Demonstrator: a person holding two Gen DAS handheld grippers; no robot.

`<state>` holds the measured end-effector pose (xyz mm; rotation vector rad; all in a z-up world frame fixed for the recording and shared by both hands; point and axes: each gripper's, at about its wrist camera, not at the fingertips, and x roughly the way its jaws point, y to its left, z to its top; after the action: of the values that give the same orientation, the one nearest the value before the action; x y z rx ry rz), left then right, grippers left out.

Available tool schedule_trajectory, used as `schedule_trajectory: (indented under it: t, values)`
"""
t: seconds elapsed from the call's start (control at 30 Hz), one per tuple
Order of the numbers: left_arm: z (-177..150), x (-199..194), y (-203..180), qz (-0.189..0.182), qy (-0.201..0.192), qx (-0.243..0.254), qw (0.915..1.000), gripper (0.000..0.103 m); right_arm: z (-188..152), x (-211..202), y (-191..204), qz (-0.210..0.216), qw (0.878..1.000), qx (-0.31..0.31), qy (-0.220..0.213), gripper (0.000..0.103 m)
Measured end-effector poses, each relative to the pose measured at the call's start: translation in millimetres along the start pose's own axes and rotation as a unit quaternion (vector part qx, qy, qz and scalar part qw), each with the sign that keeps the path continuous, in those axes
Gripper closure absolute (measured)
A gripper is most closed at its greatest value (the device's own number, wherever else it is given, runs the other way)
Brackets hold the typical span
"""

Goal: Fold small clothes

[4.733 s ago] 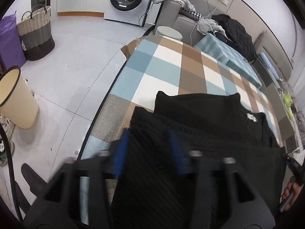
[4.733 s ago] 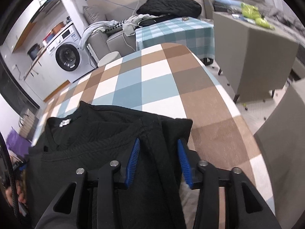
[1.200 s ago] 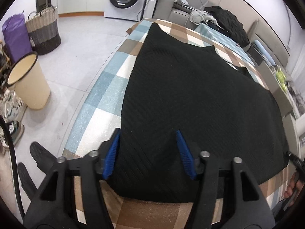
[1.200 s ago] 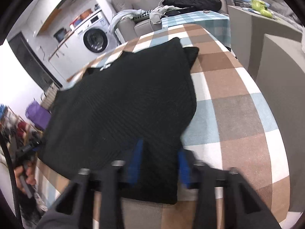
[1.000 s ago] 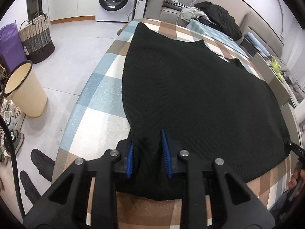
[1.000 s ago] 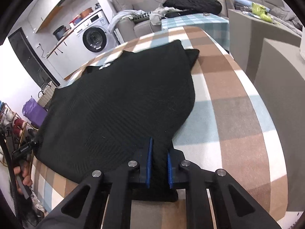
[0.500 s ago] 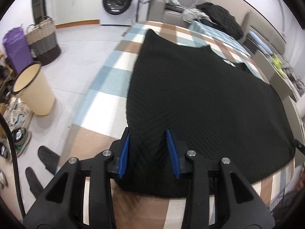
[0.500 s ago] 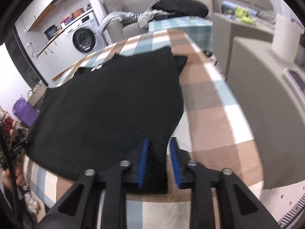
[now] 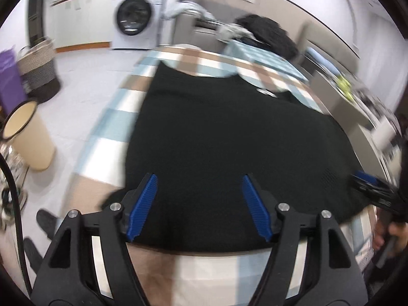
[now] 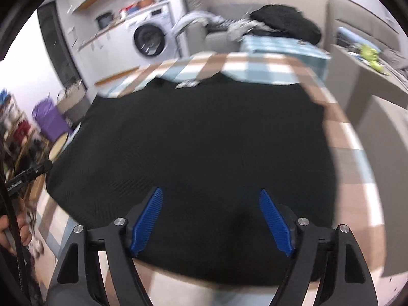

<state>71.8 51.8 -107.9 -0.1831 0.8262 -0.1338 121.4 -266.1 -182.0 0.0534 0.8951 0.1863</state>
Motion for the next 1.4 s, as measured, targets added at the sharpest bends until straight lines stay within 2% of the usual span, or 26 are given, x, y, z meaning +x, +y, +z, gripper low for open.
schedule_trajectory:
  t: [0.03,0.13,0.3,0.37,0.43,0.53,0.6,0.7,0.8,0.87,1.03,1.13,1.23,1.33,1.4]
  values:
    - [-2,4,-9,-0.010,0.004,0.009,0.9999,0.028,0,7,7,0.005,1.000,-0.012,0.003,0.023]
    - [-6,19,-31,-0.032,0.021,0.035,0.9986,0.028,-3,24,30,0.005,0.999,-0.053,0.010,0.023]
    - [-19,43,-46,-0.017,0.057,0.052,0.9969,0.028,-14,43,34,-0.045,0.994,-0.096,0.024,0.023]
    - [-24,46,-47,-0.014,0.056,0.056,0.9968,0.028,-20,36,19,-0.052,0.994,-0.091,0.024,0.022]
    - [-26,48,-46,-0.017,0.054,0.064,0.9964,0.027,-27,26,-6,-0.075,0.995,-0.068,0.026,0.022]
    - [-31,47,-49,-0.010,0.051,0.086,0.9949,0.027,-37,8,-38,-0.132,0.990,-0.050,0.024,0.022]
    - [-31,50,-52,0.000,0.053,0.099,0.9937,0.026,-43,2,-57,-0.144,0.989,-0.027,0.026,0.019]
    - [-27,52,-56,0.008,0.061,0.099,0.9932,0.026,-45,-6,-77,-0.119,0.992,0.034,0.026,0.019]
    - [-17,51,-63,-0.011,0.060,0.090,0.9941,0.026,-35,-17,-67,-0.119,0.993,0.025,0.001,0.019]
    - [-8,52,-72,-0.018,0.052,0.096,0.9939,0.026,-23,-19,-52,-0.098,0.995,0.010,-0.014,0.019]
    - [14,70,-90,-0.020,0.047,0.107,0.9930,0.026,9,21,-5,-0.037,0.999,-0.014,-0.004,0.019]
    - [23,83,-87,-0.011,0.048,0.103,0.9935,0.026,19,55,14,-0.025,0.999,-0.020,0.019,0.019]
    - [28,100,-73,0.024,0.067,0.094,0.9930,0.026,21,72,26,-0.065,0.996,-0.055,0.018,0.018]
    - [33,102,-51,0.025,0.065,0.074,0.9949,0.026,18,66,9,-0.071,0.996,-0.051,0.022,0.018]
    - [35,102,-39,0.047,0.066,0.069,0.9943,0.026,14,59,-7,-0.056,0.997,-0.038,0.026,0.018]
